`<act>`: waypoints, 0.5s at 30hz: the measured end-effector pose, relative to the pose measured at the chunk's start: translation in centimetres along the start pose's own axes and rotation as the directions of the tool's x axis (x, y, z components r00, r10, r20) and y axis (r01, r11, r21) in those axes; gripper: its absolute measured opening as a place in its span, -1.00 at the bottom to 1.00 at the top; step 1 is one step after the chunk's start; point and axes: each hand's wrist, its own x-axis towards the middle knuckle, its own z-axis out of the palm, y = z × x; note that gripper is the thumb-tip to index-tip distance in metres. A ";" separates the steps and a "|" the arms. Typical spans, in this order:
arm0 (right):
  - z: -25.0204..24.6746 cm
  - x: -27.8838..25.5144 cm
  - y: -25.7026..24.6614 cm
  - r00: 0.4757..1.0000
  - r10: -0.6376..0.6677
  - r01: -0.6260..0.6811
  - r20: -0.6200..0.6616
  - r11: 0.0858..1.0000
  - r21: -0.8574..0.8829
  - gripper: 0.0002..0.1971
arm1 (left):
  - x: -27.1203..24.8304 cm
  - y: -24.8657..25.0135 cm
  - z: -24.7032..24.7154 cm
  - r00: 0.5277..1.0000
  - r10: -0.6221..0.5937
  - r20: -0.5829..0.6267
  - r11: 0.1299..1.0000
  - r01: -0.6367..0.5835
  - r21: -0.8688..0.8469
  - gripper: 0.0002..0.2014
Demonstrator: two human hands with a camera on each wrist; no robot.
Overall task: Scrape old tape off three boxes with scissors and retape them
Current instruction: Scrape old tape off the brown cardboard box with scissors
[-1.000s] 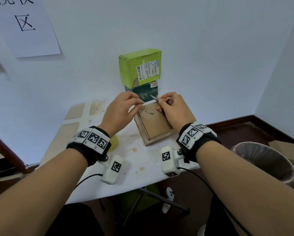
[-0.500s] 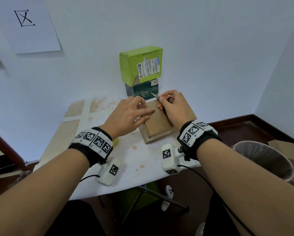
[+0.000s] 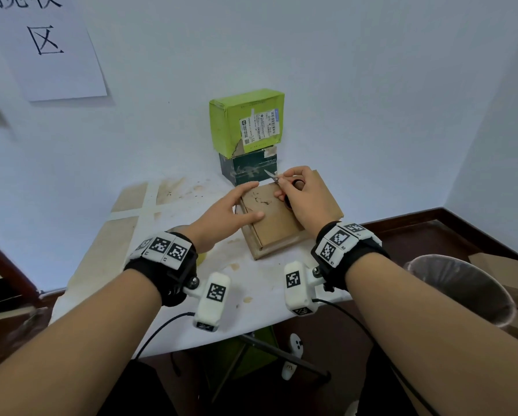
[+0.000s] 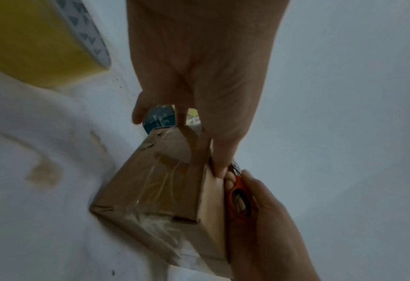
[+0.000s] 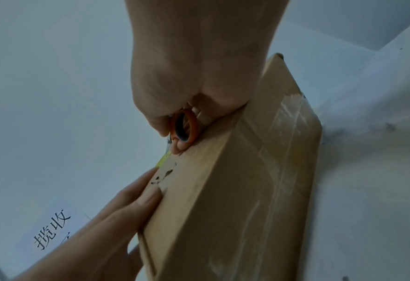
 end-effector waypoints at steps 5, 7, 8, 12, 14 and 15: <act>-1.4 0.4 -0.4 0.994 0.050 -0.054 0.094 0.998 0.044 -0.88 | -0.2 0.0 0.2 1.000 0.014 -0.001 0.999 -0.014 -0.052 -0.42; -2.1 0.2 -0.3 0.994 0.092 -0.099 0.065 0.987 0.128 -0.88 | -0.3 0.0 0.2 1.000 0.019 -0.002 0.998 -0.019 -0.066 -0.43; -2.5 -0.1 -0.3 0.993 0.111 -0.116 0.044 0.981 0.157 -0.89 | -0.3 0.0 0.3 1.000 0.018 -0.003 0.997 -0.018 -0.080 -0.43; -3.9 -1.4 -0.4 0.985 0.169 -0.150 -0.023 0.924 0.351 -0.87 | -0.6 0.5 0.5 1.000 0.000 0.001 0.992 0.000 -0.126 -0.44; -4.2 -2.0 0.0 0.984 0.162 -0.121 -0.068 0.906 0.404 -0.85 | -0.8 0.6 0.5 1.000 -0.007 0.006 0.991 0.008 -0.133 -0.45; -4.3 -2.3 0.2 0.985 0.155 -0.110 -0.080 0.907 0.406 -0.84 | -0.8 0.7 0.6 1.000 -0.011 0.007 0.991 0.011 -0.136 -0.45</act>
